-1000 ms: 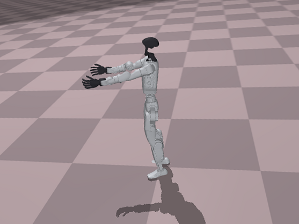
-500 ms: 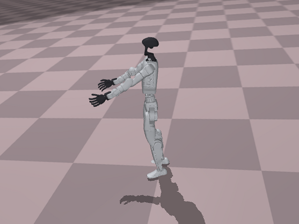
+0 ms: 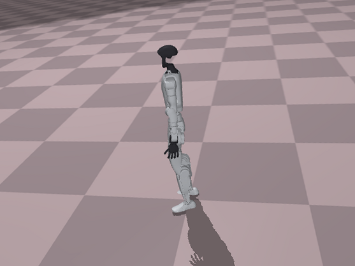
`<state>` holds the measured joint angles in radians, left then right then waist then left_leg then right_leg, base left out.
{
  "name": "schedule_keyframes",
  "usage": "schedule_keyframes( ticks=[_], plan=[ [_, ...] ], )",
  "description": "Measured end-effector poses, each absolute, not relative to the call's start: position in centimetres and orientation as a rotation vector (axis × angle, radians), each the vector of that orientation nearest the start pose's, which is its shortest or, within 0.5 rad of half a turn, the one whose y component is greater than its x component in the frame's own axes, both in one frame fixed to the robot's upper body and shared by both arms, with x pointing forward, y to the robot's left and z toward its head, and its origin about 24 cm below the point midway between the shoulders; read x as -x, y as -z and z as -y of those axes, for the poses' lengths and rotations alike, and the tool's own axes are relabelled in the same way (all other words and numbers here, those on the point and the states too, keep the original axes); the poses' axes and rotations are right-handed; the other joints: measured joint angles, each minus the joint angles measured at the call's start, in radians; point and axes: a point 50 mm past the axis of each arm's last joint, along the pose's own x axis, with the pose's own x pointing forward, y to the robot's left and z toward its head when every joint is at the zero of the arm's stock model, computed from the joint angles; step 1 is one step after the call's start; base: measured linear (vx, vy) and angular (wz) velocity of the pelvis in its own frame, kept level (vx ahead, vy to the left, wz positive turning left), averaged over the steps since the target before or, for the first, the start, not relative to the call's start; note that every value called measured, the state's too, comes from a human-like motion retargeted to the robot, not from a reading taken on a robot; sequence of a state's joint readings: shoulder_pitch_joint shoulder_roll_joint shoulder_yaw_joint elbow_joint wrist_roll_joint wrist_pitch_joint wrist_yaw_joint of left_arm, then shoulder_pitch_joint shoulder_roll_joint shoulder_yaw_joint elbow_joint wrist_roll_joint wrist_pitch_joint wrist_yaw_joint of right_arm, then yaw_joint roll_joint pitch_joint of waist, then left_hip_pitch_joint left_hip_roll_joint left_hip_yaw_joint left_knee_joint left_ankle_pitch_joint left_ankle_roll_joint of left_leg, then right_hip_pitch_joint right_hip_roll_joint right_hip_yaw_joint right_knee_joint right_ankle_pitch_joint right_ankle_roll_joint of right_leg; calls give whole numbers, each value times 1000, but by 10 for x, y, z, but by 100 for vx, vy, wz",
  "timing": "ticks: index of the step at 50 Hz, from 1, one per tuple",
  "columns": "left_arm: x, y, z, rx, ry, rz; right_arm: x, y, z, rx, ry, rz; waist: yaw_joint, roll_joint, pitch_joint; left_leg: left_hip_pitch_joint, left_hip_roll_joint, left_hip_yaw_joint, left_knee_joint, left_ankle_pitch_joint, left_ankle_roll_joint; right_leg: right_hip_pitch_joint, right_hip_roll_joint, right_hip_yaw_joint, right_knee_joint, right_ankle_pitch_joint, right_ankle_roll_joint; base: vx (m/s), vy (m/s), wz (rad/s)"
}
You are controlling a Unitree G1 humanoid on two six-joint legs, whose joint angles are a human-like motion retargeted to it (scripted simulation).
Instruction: Upper body actions
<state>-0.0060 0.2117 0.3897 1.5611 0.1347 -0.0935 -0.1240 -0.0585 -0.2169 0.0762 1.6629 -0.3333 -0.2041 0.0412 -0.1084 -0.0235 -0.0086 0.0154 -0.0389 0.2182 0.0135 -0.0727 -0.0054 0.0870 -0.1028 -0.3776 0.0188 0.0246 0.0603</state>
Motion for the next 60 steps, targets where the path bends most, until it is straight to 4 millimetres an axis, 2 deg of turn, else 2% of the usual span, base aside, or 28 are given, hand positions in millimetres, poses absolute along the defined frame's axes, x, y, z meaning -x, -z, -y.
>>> schedule_keyframes(
  ticks=[4,8,12,15,22,28,38,43,45,48,51,53,58,60],
  plan=[
    [8,177,-205,218,-295,-1481,1,171,229,497,-307,-1491,-6,1,12,1,-1,1,-1,0,1,-1,0,3,0,1,0,0,0,0],
    [37,178,-187,226,-299,-1567,24,172,220,442,-294,-1537,-15,-1,26,5,-1,3,-1,-1,1,2,-1,6,1,2,-1,0,0,0],
    [57,176,-178,149,-176,-1645,34,174,207,328,-231,-1572,-18,-5,39,11,5,8,1,-3,-4,4,-11,15,6,1,8,0,0,0],
    [64,176,-171,118,-65,-1672,36,175,201,300,-203,-1586,-91,-24,30,-11,23,-63,34,-13,-52,19,-56,-50,8,-7,31,-2,-2,98],
    [62,176,-179,83,-115,-1664,27,175,208,469,-245,-1555,-96,-23,44,-10,16,-66,24,5,-37,24,-47,-54,-2,7,26,-1,-1,7],
    [60,175,-182,106,-130,-1660,27,174,209,438,-252,-1563,-52,-22,51,0,10,-28,13,8,-21,16,-25,-19,-1,8,9,0,0,-29],
    [63,175,-176,102,-110,-1678,29,174,208,438,-248,-1570,-79,-28,33,-5,19,-48,29,-9,-49,10,-42,-39,9,-5,11,0,0,7],
    [62,175,-179,82,-98,-1685,28,174,213,481,-256,-1567,-74,-18,37,3,5,-39,14,0,-26,15,-17,-34,-2,-1,-5,0,0,-6],
    [60,175,-182,83,-96,-1691,22,173,216,540,-280,-1551,-46,-11,47,6,3,-7,8,9,-11,16,-5,-5,-5,6,-9,-2,1,-96],
    [49,175,-188,108,-133,-1686,3,173,221,661,-334,-1500,83,0,70,20,15,124,-4,17,7,-4,15,127,4,23,-16,-3,3,-171],
    [32,176,-196,89,-145,-1659,-18,172,222,741,-377,-1435,-23,1,57,19,9,16,5,5,-10,9,-6,20,4,11,-7,-8,4,136],
    [19,176,-202,68,-136,-1631,-34,172,219,763,-399,-1389,-23,3,53,15,9,25,6,9,-6,8,-5,27,3,14,-8,-8,5,2],
    [-47,171,-219,11,-123,-1495,-88,168,204,643,-363,-1284,-14,-1,44,19,7,27,7,12,-5,11,-6,22,4,17,-11,-6,4,-3],
    [-85,164,-226,22,-144,-1405,-116,163,195,538,-323,-1239,-11,-2,32,20,6,26,7,14,-4,13,-7,18,3,19,-13,0,0,0]
  ],
)
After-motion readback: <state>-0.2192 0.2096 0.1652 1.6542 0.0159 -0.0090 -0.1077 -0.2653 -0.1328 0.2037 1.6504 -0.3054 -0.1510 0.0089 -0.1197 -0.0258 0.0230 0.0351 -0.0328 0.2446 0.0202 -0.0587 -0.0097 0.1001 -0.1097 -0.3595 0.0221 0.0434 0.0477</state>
